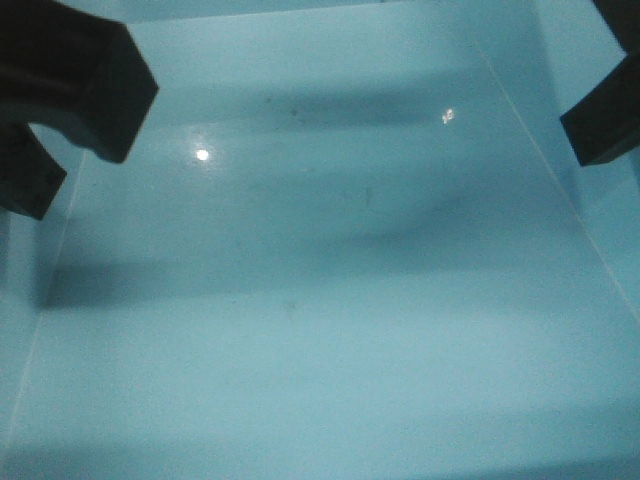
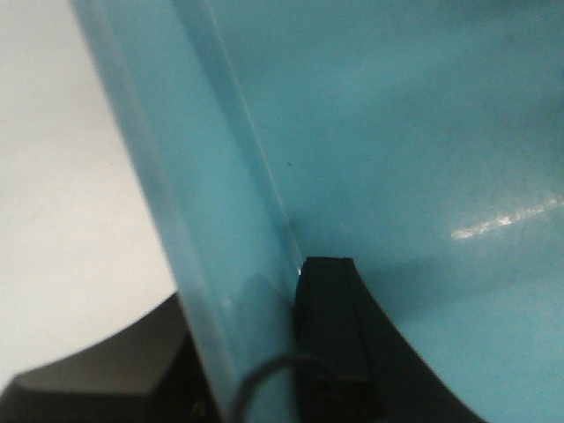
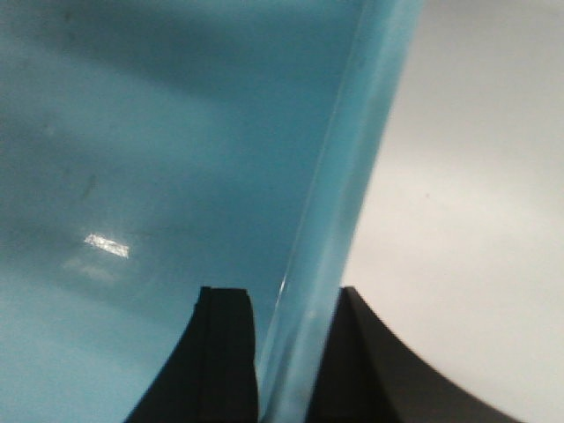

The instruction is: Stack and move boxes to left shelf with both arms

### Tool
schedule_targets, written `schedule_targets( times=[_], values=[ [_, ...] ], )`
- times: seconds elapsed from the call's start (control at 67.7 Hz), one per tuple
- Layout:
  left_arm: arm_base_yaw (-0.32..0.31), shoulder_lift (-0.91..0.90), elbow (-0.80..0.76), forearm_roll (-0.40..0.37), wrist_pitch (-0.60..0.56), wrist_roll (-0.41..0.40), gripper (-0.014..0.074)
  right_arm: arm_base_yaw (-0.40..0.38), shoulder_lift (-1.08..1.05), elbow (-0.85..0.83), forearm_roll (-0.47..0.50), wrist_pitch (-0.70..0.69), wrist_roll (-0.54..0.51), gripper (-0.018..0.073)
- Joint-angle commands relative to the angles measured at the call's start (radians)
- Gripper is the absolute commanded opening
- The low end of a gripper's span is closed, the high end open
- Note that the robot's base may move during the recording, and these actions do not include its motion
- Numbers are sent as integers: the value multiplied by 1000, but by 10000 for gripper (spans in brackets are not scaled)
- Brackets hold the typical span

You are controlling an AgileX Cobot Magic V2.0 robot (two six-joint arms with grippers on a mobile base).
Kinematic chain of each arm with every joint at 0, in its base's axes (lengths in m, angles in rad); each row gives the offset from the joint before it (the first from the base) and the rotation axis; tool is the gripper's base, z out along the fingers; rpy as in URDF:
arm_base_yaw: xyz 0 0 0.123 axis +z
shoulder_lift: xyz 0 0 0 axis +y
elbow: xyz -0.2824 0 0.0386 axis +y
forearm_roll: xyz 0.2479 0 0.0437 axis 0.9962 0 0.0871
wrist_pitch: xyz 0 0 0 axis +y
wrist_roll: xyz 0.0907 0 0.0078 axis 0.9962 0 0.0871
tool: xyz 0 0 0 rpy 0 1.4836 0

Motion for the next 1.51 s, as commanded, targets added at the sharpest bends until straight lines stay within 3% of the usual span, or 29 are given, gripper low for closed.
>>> schedule_targets(
  times=[0.0,1.493],
  values=[
    [-20,-19,-29,137,-79,44,-3,12,-17,-46,-158,-162,-25,37],
    [-20,-19,-29,137,-79,44,-3,12,-17,-46,-158,-162,-25,37]
  ],
)
